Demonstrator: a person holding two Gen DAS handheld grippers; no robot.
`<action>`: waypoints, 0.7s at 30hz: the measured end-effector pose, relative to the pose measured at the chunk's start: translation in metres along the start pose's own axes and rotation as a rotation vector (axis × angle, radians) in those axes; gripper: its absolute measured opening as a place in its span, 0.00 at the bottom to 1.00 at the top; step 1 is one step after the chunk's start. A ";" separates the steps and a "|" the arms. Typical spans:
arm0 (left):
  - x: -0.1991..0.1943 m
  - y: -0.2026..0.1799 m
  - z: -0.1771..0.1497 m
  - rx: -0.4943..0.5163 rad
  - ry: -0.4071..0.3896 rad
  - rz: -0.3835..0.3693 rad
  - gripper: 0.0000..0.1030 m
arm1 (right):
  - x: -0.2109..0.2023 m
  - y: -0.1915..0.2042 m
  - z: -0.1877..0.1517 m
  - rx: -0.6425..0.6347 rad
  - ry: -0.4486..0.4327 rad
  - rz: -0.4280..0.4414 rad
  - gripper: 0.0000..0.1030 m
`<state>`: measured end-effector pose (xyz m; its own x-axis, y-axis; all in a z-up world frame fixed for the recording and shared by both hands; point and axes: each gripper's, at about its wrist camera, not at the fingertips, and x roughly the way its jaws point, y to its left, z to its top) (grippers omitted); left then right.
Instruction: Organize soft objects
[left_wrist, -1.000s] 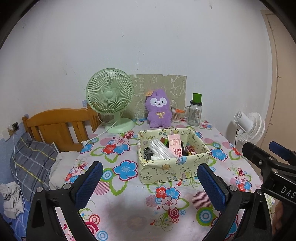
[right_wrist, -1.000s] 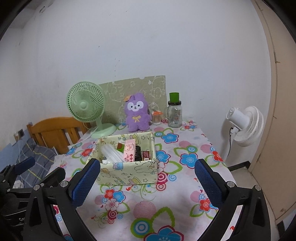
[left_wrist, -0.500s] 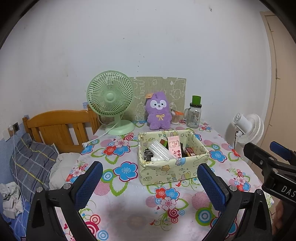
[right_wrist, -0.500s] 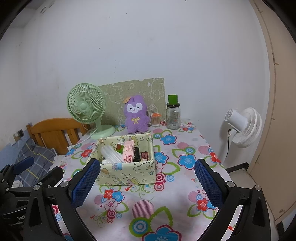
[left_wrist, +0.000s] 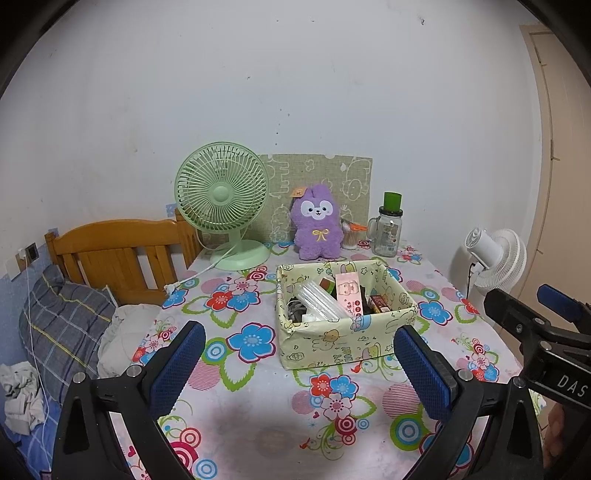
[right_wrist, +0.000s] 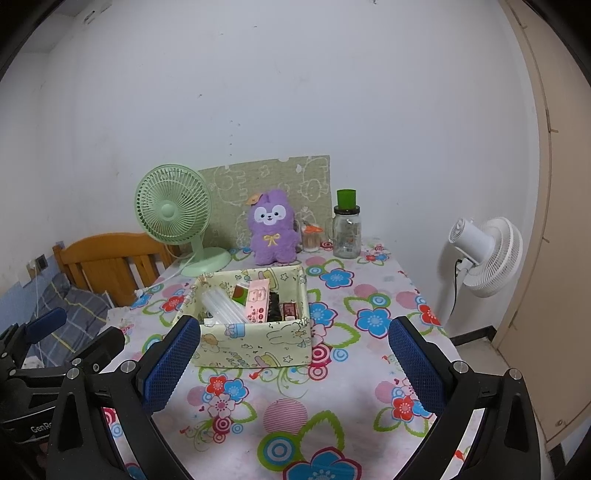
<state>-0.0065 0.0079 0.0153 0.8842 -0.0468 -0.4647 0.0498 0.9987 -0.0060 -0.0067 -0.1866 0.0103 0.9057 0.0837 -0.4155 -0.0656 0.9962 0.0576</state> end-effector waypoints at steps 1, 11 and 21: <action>0.000 0.000 0.000 0.000 0.000 0.000 1.00 | 0.000 0.000 0.000 -0.001 0.001 0.000 1.00; -0.001 0.000 0.001 -0.005 0.000 0.006 1.00 | 0.001 0.003 0.000 -0.005 0.006 0.004 1.00; -0.001 0.002 0.001 -0.004 -0.004 0.007 1.00 | 0.001 0.003 0.000 -0.006 0.005 0.002 1.00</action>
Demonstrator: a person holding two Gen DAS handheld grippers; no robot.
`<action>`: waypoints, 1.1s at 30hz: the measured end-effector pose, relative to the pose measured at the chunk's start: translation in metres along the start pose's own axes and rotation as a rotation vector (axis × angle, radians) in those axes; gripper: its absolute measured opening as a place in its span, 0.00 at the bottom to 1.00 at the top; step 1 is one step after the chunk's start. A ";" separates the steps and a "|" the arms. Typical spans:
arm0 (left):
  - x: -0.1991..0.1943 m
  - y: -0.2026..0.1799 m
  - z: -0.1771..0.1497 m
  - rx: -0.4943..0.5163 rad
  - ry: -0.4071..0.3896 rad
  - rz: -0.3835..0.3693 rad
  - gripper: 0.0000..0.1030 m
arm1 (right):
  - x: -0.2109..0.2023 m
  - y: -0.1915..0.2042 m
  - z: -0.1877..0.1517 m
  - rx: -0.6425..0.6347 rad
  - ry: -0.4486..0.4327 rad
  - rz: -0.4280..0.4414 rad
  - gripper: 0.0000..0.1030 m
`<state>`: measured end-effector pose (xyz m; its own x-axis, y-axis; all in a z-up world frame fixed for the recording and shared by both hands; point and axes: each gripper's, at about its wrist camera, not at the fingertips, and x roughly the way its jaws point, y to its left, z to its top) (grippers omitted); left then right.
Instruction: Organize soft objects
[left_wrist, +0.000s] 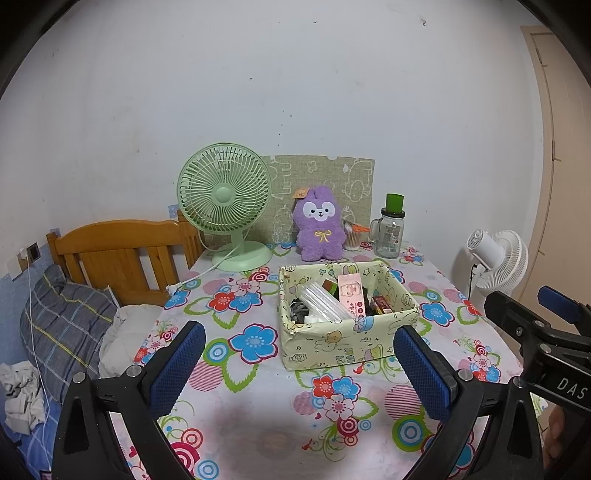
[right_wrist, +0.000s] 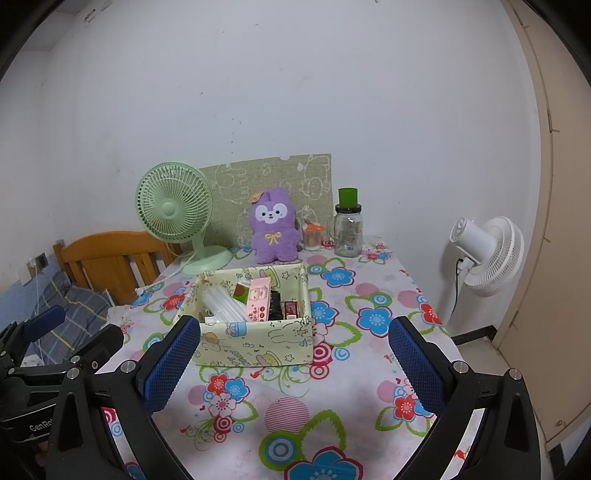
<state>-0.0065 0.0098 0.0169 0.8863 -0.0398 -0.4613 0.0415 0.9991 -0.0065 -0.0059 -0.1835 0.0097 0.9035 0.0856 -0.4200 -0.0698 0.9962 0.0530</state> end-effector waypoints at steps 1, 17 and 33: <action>0.000 0.000 0.000 0.000 0.000 0.000 1.00 | 0.000 0.000 0.000 0.001 -0.001 0.000 1.00; 0.002 -0.002 -0.001 -0.003 0.003 -0.004 1.00 | 0.000 -0.001 0.001 0.003 -0.002 0.000 1.00; 0.002 -0.001 -0.001 -0.014 -0.002 -0.001 1.00 | 0.000 0.000 0.001 0.004 -0.003 0.001 1.00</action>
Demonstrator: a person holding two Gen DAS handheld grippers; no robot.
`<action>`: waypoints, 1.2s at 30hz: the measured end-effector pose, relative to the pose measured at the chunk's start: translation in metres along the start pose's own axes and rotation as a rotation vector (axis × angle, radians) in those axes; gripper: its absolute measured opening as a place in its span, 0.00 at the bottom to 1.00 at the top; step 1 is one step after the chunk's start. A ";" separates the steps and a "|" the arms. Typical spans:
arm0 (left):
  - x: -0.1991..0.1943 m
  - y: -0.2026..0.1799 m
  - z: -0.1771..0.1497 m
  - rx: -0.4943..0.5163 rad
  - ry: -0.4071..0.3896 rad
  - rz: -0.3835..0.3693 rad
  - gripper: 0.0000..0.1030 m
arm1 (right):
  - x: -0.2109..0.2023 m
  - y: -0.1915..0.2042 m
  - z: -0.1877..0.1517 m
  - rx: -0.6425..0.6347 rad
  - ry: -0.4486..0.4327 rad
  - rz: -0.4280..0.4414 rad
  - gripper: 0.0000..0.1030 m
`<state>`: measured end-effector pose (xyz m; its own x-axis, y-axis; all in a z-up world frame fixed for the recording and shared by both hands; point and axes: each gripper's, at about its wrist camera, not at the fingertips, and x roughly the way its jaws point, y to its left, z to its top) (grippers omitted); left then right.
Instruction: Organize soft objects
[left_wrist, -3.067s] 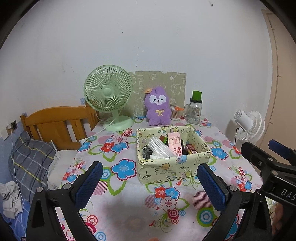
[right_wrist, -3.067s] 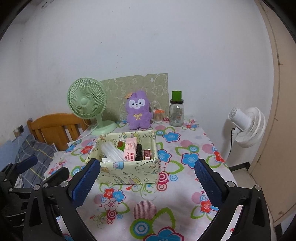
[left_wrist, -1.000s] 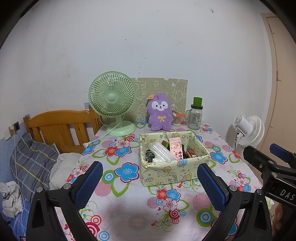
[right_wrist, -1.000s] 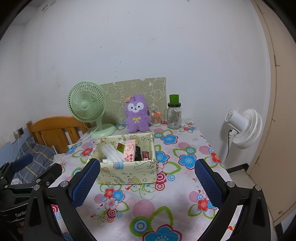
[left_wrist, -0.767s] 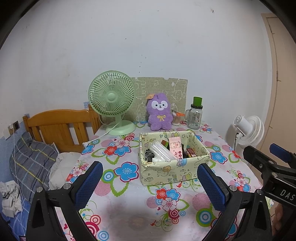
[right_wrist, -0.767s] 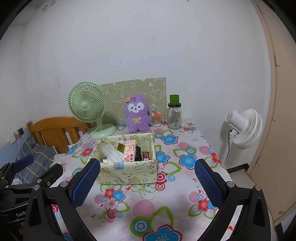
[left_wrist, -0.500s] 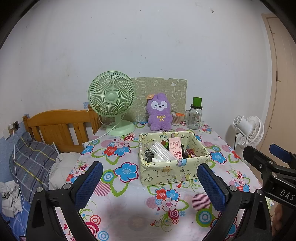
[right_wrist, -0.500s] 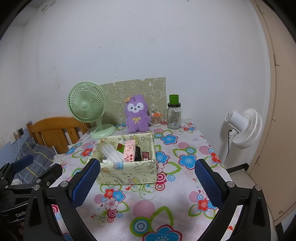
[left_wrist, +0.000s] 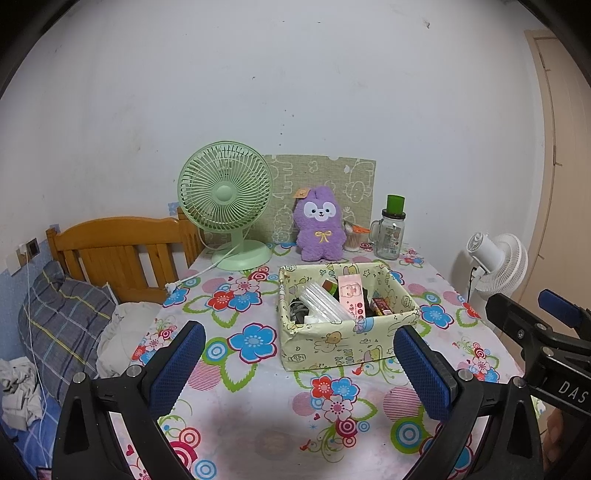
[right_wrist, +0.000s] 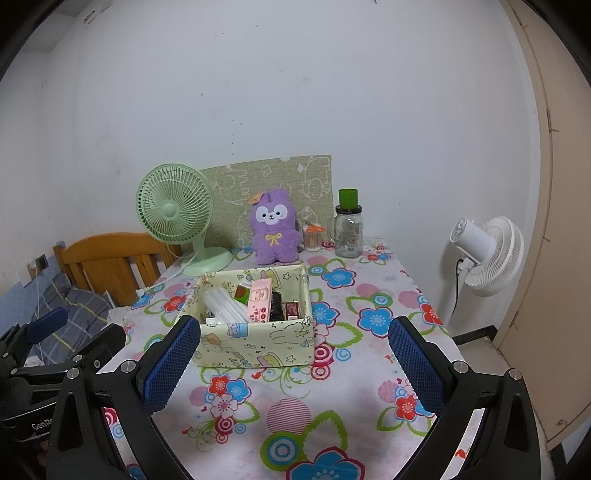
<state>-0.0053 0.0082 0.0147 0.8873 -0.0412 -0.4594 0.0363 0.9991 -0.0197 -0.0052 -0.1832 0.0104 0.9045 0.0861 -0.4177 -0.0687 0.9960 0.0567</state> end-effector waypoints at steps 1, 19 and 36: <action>0.000 0.000 0.000 0.000 0.000 0.000 1.00 | 0.000 0.000 0.000 0.001 0.000 0.001 1.00; 0.000 0.000 0.000 -0.003 -0.001 -0.001 1.00 | -0.002 0.001 0.001 -0.004 -0.012 -0.010 1.00; -0.003 0.000 0.002 -0.003 -0.006 0.001 1.00 | -0.002 0.001 0.002 -0.004 -0.016 -0.010 1.00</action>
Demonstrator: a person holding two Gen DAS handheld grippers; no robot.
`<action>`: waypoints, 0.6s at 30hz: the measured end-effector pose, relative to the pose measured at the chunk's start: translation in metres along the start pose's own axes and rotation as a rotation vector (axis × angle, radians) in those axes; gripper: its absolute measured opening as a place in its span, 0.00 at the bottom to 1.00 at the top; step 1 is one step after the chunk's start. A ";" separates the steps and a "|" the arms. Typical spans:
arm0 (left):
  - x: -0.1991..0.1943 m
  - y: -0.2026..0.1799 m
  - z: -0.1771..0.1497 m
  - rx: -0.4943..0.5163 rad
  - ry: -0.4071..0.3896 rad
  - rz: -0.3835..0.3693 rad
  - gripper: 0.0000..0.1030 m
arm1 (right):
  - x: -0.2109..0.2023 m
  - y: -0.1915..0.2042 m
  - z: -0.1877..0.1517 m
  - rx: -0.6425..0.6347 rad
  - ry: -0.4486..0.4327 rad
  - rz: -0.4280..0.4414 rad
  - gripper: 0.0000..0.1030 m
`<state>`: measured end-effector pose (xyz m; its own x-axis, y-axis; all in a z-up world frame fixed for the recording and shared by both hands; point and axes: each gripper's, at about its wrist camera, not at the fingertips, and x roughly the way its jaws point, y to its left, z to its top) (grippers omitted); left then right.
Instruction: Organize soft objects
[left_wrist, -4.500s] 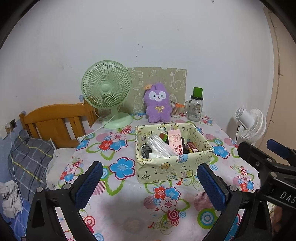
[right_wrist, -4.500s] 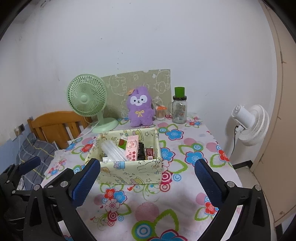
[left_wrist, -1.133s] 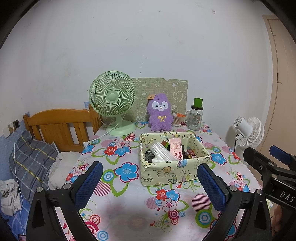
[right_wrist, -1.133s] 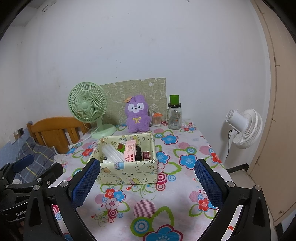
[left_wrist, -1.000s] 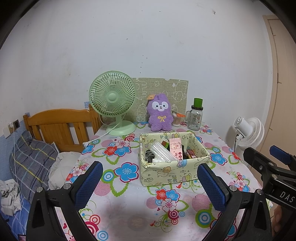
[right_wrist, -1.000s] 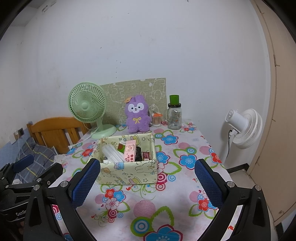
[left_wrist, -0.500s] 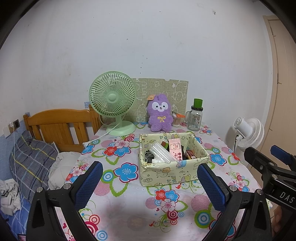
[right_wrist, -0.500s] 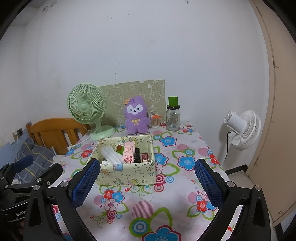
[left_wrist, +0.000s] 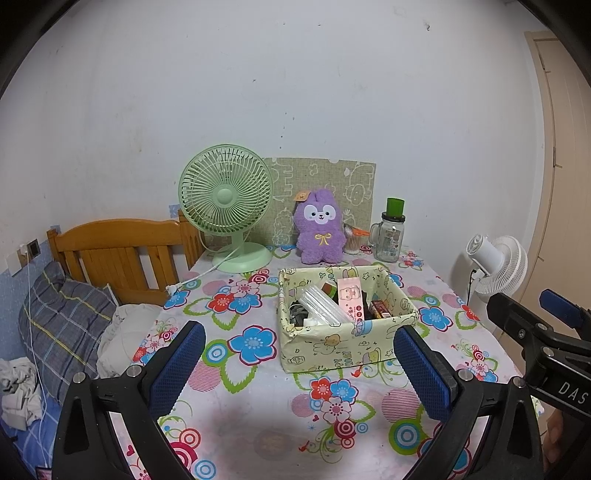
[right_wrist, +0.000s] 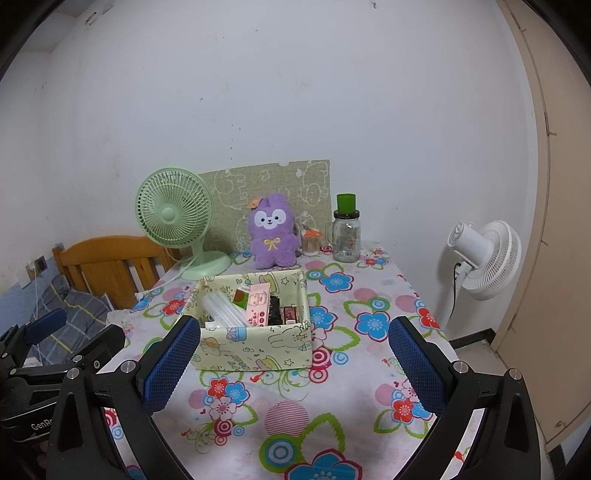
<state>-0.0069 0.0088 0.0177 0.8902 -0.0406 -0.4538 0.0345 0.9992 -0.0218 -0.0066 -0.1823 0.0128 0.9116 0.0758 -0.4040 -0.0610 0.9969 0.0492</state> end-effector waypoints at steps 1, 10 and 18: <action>0.000 0.000 0.000 0.000 0.000 0.000 1.00 | 0.001 0.000 0.000 0.001 0.000 0.001 1.00; -0.001 0.001 0.001 -0.001 -0.001 0.000 1.00 | -0.001 0.000 0.000 0.004 -0.001 0.002 1.00; -0.002 0.002 0.002 -0.001 -0.001 0.001 1.00 | -0.001 0.000 0.000 0.005 -0.001 0.003 1.00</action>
<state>-0.0075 0.0104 0.0200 0.8908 -0.0396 -0.4526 0.0330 0.9992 -0.0224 -0.0074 -0.1824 0.0131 0.9117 0.0789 -0.4032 -0.0620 0.9966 0.0547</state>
